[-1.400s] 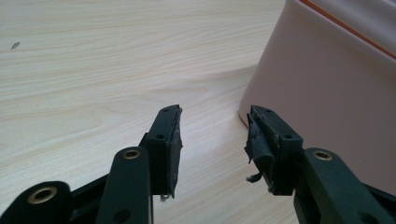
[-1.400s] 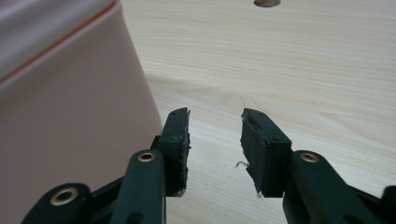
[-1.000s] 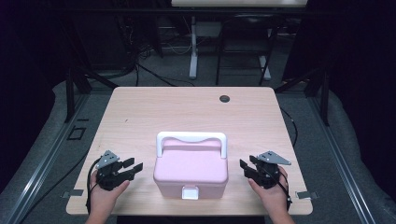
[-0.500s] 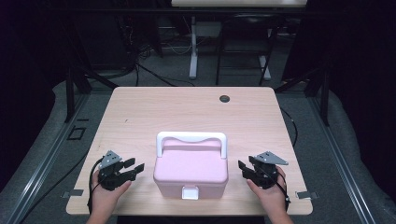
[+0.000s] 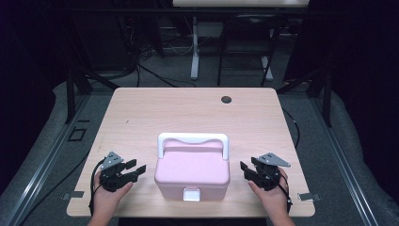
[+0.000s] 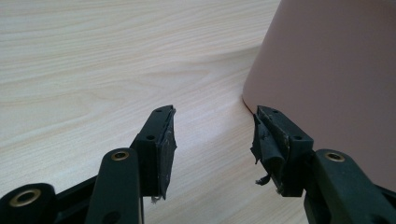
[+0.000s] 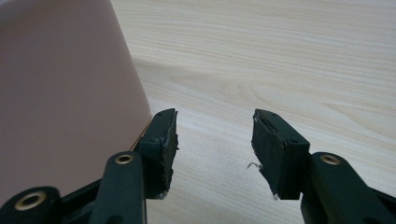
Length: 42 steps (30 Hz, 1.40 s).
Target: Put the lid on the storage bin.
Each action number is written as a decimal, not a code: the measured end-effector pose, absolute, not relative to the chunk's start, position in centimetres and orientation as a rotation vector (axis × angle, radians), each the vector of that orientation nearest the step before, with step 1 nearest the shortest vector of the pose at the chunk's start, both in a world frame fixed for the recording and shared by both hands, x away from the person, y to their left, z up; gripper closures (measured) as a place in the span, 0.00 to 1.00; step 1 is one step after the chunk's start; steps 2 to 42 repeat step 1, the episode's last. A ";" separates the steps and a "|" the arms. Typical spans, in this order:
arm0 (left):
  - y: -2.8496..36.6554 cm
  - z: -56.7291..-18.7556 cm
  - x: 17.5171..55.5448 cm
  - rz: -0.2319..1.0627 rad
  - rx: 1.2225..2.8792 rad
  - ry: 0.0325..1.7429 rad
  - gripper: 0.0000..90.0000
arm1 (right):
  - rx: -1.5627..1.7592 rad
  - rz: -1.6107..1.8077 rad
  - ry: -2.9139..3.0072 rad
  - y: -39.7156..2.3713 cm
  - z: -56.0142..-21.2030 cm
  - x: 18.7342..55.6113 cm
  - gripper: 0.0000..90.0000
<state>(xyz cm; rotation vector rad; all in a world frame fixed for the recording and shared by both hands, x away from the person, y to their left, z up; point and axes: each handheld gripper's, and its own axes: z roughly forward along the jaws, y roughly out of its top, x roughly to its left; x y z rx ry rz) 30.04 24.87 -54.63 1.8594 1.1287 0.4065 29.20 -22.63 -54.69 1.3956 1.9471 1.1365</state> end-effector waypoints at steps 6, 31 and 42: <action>24.9 -54.6 30.0 0.407 1.860 1.126 0.54 | 1.396 1.136 1.947 -22.6 -54.7 29.2 0.55; 24.9 -54.6 30.0 0.407 1.860 1.126 0.54 | 1.396 1.136 1.947 -22.6 -54.7 29.2 0.55; 24.9 -54.6 30.0 0.407 1.860 1.126 0.54 | 1.396 1.136 1.947 -22.6 -54.7 29.2 0.55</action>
